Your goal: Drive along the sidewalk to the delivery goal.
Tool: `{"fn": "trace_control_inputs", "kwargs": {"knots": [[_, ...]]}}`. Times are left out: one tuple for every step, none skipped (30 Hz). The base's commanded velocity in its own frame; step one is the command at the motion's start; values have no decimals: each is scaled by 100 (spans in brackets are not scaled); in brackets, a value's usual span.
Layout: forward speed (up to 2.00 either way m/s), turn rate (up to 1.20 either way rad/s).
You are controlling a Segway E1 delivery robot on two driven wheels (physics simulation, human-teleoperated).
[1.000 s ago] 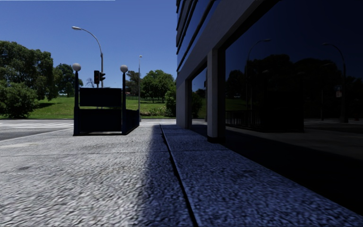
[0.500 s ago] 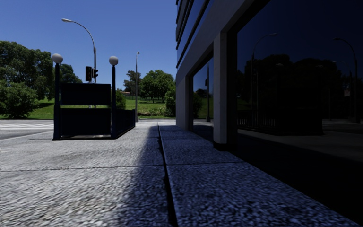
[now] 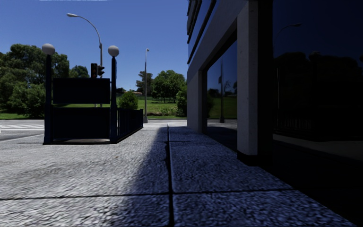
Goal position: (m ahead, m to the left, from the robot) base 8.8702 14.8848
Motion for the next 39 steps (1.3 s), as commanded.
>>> {"fn": "trace_control_inputs", "kwargs": {"knots": [[200, 29], [200, 29], [200, 29], [200, 29], [200, 28], [200, 28], [200, 28], [200, 28], [200, 28], [200, 28], [200, 28], [200, 28], [200, 28], [200, 26], [200, 26], [200, 13], [200, 0], [200, 0], [200, 0], [200, 0], [200, 0], [200, 0], [200, 0], [200, 0], [200, 0], [200, 0], [200, 0], [200, 0], [200, 0], [200, 0], [200, 0], [200, 0], [200, 0], [200, 0], [200, 0], [200, 0], [200, 0], [200, 0], [200, 0]]}}
